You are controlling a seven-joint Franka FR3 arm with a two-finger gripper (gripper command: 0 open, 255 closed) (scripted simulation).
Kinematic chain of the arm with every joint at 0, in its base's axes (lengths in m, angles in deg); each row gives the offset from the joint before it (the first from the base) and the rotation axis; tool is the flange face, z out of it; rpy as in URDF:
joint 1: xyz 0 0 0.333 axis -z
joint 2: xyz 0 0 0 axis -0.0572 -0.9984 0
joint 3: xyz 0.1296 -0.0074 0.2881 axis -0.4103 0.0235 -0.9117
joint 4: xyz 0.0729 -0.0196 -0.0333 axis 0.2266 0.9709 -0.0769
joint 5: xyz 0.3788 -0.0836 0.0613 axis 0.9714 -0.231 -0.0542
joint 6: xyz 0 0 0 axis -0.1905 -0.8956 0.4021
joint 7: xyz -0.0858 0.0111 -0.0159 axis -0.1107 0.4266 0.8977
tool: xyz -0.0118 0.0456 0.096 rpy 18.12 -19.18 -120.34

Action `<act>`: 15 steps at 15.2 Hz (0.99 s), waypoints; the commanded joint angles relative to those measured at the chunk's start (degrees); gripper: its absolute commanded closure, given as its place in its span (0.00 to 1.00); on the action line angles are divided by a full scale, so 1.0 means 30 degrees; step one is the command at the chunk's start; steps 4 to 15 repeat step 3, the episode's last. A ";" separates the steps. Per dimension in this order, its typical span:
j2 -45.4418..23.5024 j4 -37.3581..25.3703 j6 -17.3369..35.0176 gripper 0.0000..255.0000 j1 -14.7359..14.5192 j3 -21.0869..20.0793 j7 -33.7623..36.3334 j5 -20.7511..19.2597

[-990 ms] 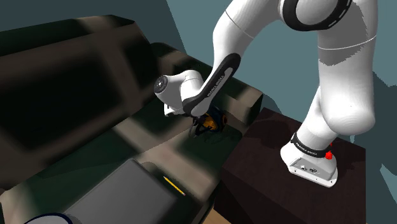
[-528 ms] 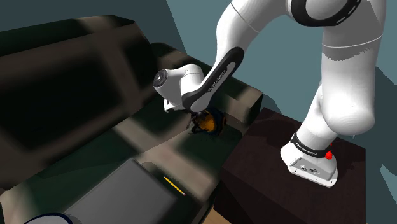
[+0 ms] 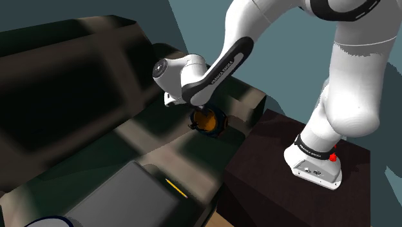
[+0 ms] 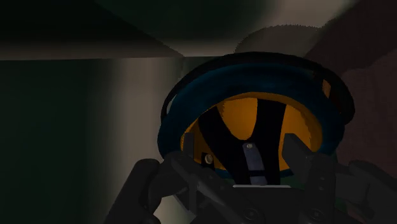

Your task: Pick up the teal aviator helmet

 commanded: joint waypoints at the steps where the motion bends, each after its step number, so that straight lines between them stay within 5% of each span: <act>1: 0.0407 -0.0011 -0.0328 1.00 0.0033 -0.0040 -0.0239 0.0148; 15: 0.0435 -0.0013 -0.0354 1.00 0.0033 -0.0043 -0.0256 0.0161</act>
